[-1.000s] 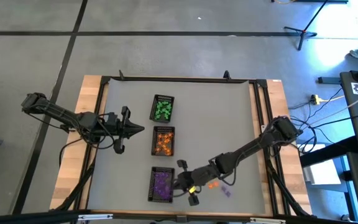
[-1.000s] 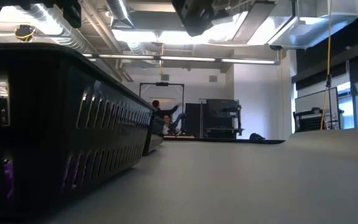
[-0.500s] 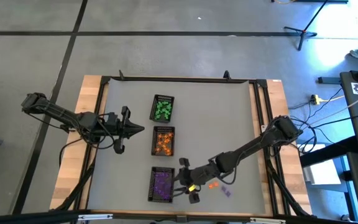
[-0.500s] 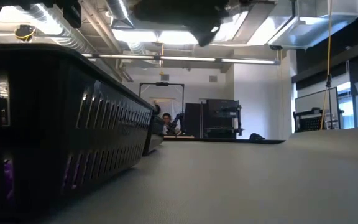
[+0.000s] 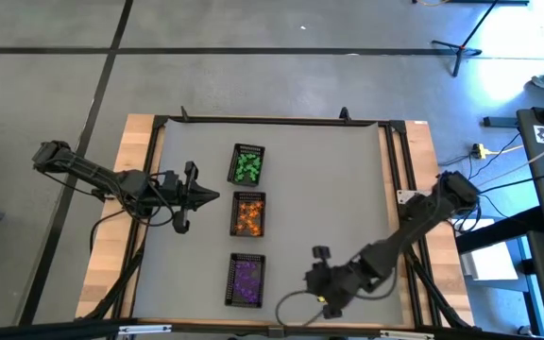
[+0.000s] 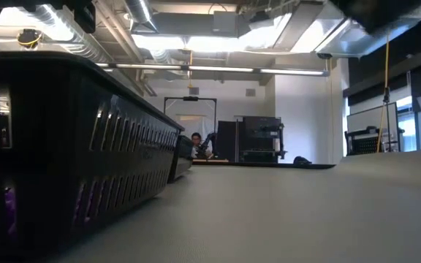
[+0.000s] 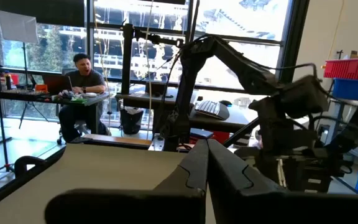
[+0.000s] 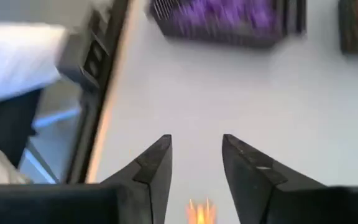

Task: Sort Halloween decoration
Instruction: Put the violet spider toy into the bottom black bin

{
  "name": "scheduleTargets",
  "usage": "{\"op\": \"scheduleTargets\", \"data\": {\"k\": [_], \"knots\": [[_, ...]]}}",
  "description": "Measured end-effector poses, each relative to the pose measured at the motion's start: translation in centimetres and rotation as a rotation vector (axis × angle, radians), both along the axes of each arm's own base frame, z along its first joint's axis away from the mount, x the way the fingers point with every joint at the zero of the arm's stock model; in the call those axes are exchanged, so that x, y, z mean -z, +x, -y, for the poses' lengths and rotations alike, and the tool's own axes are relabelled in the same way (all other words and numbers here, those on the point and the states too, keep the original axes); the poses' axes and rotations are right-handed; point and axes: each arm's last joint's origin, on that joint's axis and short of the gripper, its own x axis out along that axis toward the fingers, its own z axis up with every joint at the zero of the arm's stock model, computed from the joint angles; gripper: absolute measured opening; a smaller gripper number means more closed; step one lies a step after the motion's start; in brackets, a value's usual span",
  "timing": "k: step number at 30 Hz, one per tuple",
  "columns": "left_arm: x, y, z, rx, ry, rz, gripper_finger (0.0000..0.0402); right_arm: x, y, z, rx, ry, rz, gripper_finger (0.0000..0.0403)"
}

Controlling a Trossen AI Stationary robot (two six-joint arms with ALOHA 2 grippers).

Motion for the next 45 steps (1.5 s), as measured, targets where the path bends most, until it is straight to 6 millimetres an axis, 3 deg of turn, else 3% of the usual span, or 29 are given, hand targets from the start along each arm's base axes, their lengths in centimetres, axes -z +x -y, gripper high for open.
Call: {"op": "scheduleTargets", "data": {"k": [4, 8, 15, 20, 28, 40, 45], "knots": [[0.0, 0.0, 0.0, 0.0, 0.0, 0.0, 0.0, 0.9, -2.6, -1.1, 0.07, -0.031, -0.104, 0.0132], [0.0, 0.0, 0.0, 0.0, 0.0, 0.0, 0.0, 3.2, -5.2, -0.9, 0.151, -0.001, -0.187, 0.0132], [0.0, 0.0, 0.0, 0.0, 0.0, 0.0, 0.0, 4.0, -9.7, -0.4, 0.194, 0.074, -0.169, 0.0131], [0.0, 0.0, 0.0, 0.0, 0.0, 0.0, 0.0, 6.3, -12.0, -0.4, 0.228, 0.069, -0.196, 0.0131], [0.0, 0.0, 0.0, 0.0, 0.0, 0.0, 0.0, 8.2, -12.4, -0.7, 0.211, 0.284, -0.178, 0.0131], [0.0, 0.0, 0.0, 0.0, 0.0, 0.0, 0.0, 11.0, -12.2, -0.9, 0.239, 0.204, -0.239, 0.0131], [0.0, 0.0, 0.0, 0.0, 0.0, 0.0, 0.0, 11.1, -12.3, -0.7, 0.245, 0.18, -0.24, 0.0125]]}}
